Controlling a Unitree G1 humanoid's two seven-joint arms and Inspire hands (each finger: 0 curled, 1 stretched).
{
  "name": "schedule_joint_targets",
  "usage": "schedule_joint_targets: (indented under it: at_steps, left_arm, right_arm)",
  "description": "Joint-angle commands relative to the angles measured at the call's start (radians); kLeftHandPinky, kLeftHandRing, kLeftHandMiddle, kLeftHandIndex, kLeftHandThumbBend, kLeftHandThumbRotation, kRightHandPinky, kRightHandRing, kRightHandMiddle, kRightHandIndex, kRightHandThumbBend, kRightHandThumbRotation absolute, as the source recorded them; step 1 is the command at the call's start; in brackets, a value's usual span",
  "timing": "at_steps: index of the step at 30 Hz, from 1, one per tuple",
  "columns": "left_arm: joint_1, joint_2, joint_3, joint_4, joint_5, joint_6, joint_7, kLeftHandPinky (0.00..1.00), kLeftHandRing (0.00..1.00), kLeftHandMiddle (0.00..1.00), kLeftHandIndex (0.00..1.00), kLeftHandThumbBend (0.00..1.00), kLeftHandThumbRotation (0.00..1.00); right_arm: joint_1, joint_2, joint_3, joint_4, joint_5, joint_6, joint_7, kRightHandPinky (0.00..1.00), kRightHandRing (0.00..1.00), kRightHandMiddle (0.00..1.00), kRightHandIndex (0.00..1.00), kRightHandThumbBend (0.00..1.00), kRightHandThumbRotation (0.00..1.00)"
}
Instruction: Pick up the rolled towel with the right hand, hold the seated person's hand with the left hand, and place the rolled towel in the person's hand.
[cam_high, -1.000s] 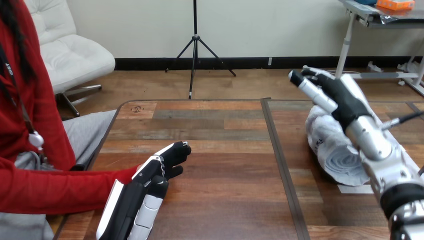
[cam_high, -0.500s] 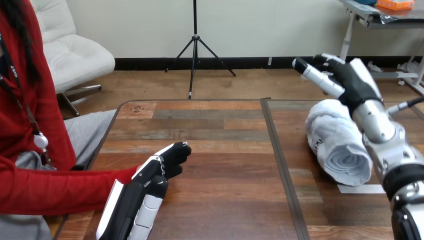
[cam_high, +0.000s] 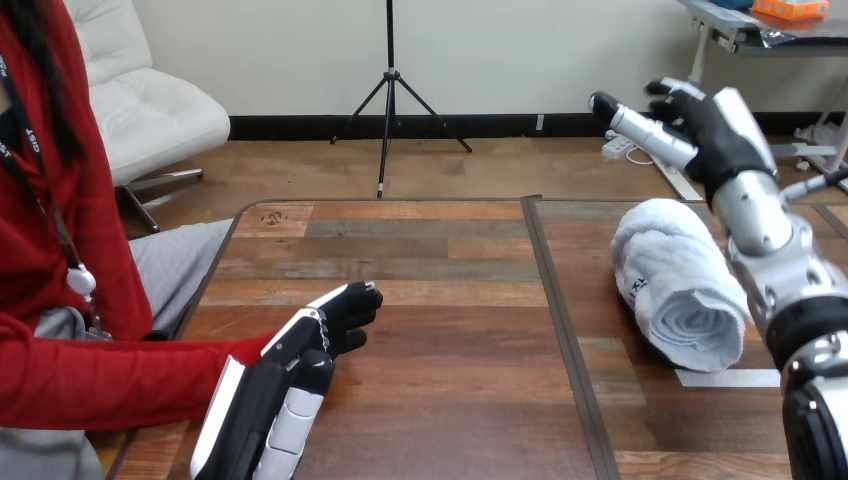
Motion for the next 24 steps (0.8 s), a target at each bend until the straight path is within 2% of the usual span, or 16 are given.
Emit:
schedule_joint_targets:
  at_steps: [1,5,10,15,24]
  left_arm:
    - [-0.074,-0.020,0.023,0.005,0.003,-0.040,0.007,0.81,0.83,0.82,0.79,0.79,1.00]
    - [-0.075,-0.020,0.023,0.006,0.002,-0.038,0.008,0.80,0.83,0.82,0.79,0.79,1.00]
    - [-0.073,-0.021,0.023,0.000,-0.007,-0.032,0.007,0.80,0.83,0.82,0.79,0.79,1.00]
    - [-0.069,-0.022,0.024,-0.010,-0.008,-0.023,0.008,0.80,0.83,0.81,0.78,0.79,1.00]
    - [-0.063,-0.020,0.027,-0.011,-0.008,-0.027,0.005,0.80,0.83,0.81,0.78,0.80,1.00]
  right_arm:
    - [-0.095,-0.035,-0.004,0.013,-0.003,0.016,-0.026,0.74,0.88,0.93,0.94,1.00,0.67]
    - [-0.092,-0.036,-0.007,0.018,0.001,0.025,-0.032,0.75,0.90,0.95,0.95,1.00,0.63]
    - [-0.084,-0.038,0.017,0.023,-0.025,0.047,-0.065,0.77,0.92,0.96,0.97,1.00,0.58]
    - [-0.075,-0.042,0.037,0.030,-0.051,0.066,-0.074,0.79,0.94,0.97,0.98,1.00,0.57]
    - [-0.059,-0.044,0.076,0.046,-0.098,0.124,-0.079,0.93,0.99,1.00,1.00,1.00,0.57]
